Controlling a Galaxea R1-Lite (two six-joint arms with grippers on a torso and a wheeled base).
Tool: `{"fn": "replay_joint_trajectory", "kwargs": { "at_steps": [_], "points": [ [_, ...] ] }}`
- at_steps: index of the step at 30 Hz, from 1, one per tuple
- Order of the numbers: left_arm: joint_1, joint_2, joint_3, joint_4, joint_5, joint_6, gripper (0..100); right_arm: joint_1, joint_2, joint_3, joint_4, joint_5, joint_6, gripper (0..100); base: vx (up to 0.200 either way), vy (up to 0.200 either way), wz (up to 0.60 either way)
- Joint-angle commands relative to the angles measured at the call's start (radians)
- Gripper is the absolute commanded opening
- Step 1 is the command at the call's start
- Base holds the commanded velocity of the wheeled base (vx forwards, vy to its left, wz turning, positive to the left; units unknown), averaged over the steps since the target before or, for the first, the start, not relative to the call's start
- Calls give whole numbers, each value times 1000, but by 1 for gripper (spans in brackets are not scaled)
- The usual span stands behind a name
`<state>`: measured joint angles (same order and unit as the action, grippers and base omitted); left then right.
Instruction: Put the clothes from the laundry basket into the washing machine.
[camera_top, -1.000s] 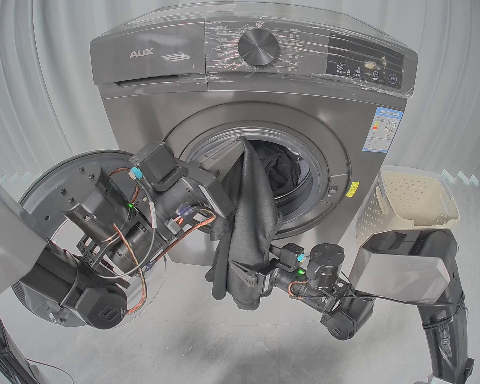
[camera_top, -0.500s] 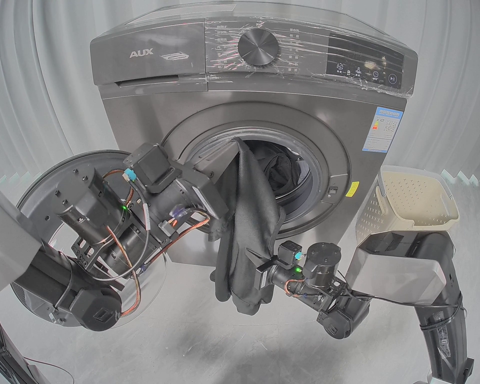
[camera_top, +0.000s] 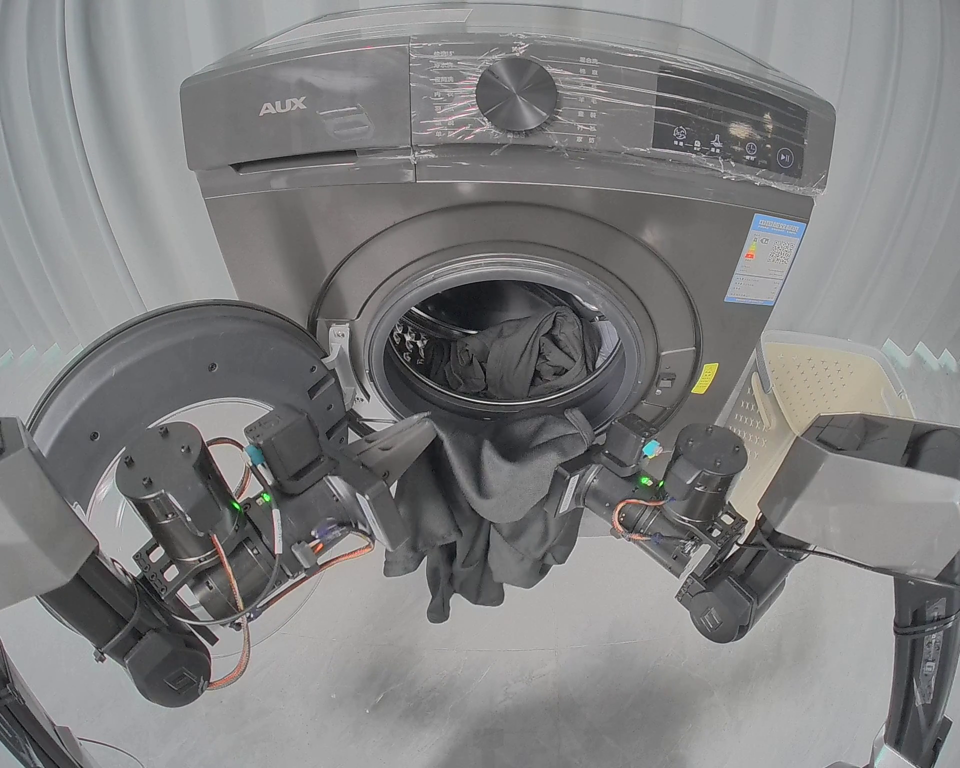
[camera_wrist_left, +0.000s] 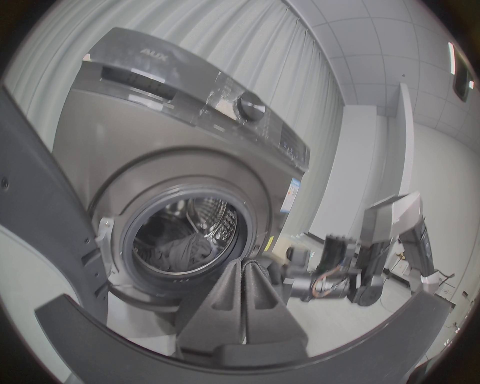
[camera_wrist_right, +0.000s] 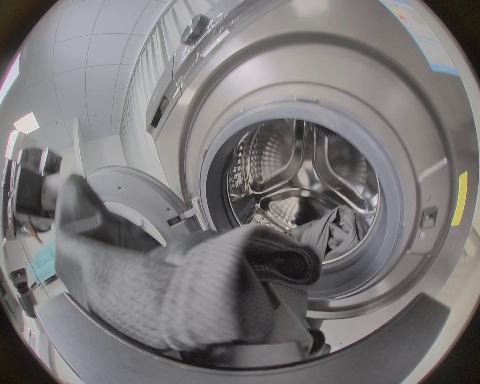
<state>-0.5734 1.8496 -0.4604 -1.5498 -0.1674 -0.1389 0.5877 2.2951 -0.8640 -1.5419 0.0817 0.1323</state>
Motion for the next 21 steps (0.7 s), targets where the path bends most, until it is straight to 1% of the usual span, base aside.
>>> {"fn": "replay_joint_trajectory", "kwargs": {
  "at_steps": [1, 5, 12, 14, 15, 18, 21],
  "points": [
    [33, 40, 59, -1, -6, 12, 0, 0, -75, 11, 2, -14, -3, 0, 0, 0, 0],
    [32, 71, 92, -1, -10, 24, 0, 0, -92, 11, 2, -16, -3, 0, 0, 0, 0],
    [26, 122, 135, -1, -12, 56, 0, 1, -94, 10, 0, -16, -3, 0, 0, 0, 0],
    [27, 132, 147, -3, -14, 58, 0, 3, -94, 8, 2, -16, -3, 0, 0, 0, 0],
    [26, 137, 154, -3, -15, 59, 100, 3, -100, 7, 2, -16, -3, 0, 0, 0, 0],
    [26, 143, 169, -3, -21, 67, 100, 3, -105, 7, 5, -16, -3, 0, 0, 0, 0],
    [20, 142, 197, -3, -24, 65, 100, 1, -109, 0, 9, -17, -5, 0, 0, 0, 0]
  ]
}}
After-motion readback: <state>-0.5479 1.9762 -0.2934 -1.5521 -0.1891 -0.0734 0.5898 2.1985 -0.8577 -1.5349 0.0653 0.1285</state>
